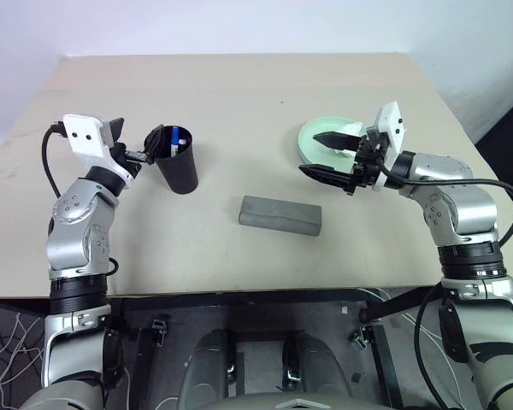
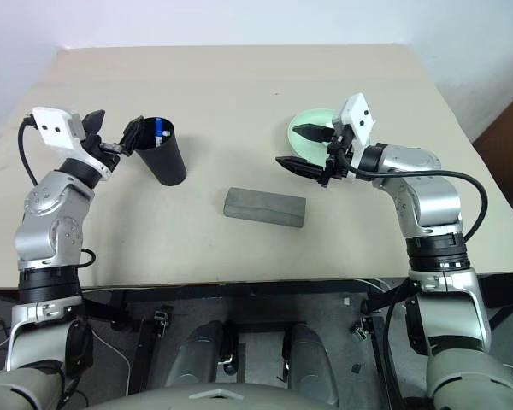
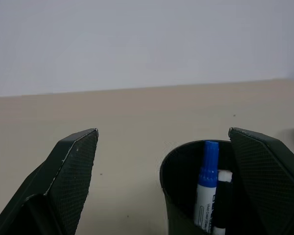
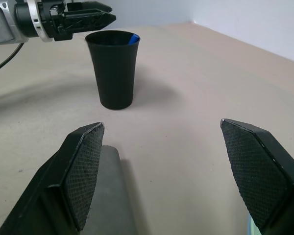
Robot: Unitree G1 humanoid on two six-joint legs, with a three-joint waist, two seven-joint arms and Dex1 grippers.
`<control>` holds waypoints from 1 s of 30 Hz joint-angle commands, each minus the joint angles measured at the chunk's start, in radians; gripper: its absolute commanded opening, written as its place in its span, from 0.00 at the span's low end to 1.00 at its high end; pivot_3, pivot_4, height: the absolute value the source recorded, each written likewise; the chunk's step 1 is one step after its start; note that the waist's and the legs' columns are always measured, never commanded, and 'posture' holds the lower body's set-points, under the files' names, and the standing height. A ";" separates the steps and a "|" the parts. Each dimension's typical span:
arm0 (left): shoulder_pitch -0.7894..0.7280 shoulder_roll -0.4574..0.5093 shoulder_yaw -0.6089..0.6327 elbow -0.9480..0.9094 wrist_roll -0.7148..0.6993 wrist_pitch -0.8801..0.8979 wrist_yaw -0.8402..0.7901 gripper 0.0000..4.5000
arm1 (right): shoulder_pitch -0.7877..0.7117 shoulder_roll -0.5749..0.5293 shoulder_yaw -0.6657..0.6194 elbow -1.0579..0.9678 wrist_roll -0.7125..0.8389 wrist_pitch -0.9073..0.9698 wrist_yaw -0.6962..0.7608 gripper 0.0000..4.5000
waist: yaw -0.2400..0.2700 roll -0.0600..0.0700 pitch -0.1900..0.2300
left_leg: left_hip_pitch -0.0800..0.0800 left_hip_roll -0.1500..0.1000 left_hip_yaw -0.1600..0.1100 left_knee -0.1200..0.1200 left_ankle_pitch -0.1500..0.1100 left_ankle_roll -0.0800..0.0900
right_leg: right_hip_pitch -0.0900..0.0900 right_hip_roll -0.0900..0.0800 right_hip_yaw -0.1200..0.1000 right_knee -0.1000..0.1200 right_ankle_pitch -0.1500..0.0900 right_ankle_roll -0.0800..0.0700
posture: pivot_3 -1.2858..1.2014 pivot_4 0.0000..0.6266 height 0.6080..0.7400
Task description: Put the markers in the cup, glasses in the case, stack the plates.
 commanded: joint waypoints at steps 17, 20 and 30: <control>0.392 0.242 0.112 -0.340 -0.243 0.194 -0.323 0.99 | 0.030 -0.031 -0.073 -0.053 0.103 0.065 0.065 0.89 | -0.007 0.001 0.000 | -0.001 0.000 -0.001 -0.002 -0.002 -0.002 | -0.002 -0.002 0.001 -0.001 -0.002 -0.004 | 0.52 0.24 0.70; 0.440 0.270 0.118 -0.345 -0.255 0.221 -0.360 0.99 | 0.048 -0.046 -0.074 -0.059 0.109 0.069 0.083 0.89 | -0.007 0.001 0.000 | -0.001 0.000 -0.001 -0.002 -0.002 -0.003 | -0.003 -0.002 0.002 -0.002 -0.002 -0.005 | 0.52 0.24 0.70; 0.425 0.265 0.071 -0.260 -0.192 0.169 -0.408 1.00 | 0.094 -0.081 -0.055 -0.086 0.108 0.090 0.134 0.99 | -0.007 0.001 0.000 | -0.003 0.001 -0.001 -0.006 -0.003 -0.002 | -0.005 -0.002 0.002 -0.014 0.000 -0.009 | 0.52 0.24 0.70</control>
